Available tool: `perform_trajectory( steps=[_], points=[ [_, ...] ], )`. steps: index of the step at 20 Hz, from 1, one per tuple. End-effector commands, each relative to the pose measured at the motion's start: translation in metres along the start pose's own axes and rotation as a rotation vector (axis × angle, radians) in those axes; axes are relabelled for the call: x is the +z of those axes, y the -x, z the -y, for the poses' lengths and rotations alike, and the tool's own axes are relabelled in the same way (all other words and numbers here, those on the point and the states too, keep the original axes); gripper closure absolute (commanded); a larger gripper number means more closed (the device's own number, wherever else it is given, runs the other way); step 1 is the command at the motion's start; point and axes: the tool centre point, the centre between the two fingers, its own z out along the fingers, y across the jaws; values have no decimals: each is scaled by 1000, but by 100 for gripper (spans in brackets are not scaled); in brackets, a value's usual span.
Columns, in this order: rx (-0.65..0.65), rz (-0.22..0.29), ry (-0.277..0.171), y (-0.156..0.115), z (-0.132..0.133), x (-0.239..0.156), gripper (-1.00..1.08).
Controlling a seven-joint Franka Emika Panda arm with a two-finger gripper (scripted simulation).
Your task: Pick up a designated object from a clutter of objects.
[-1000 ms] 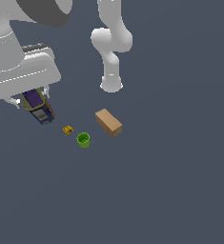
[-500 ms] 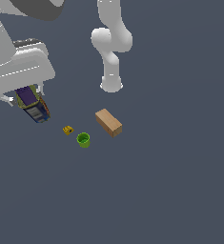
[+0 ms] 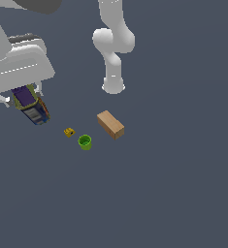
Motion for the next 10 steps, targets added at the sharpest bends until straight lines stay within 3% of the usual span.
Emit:
perform_trajectory(
  steps=[1,10],
  points=[
    [0,-3,4,-5,-2,-9,108],
    [0,-3,4,-13,-4,-20,108]
  ],
)
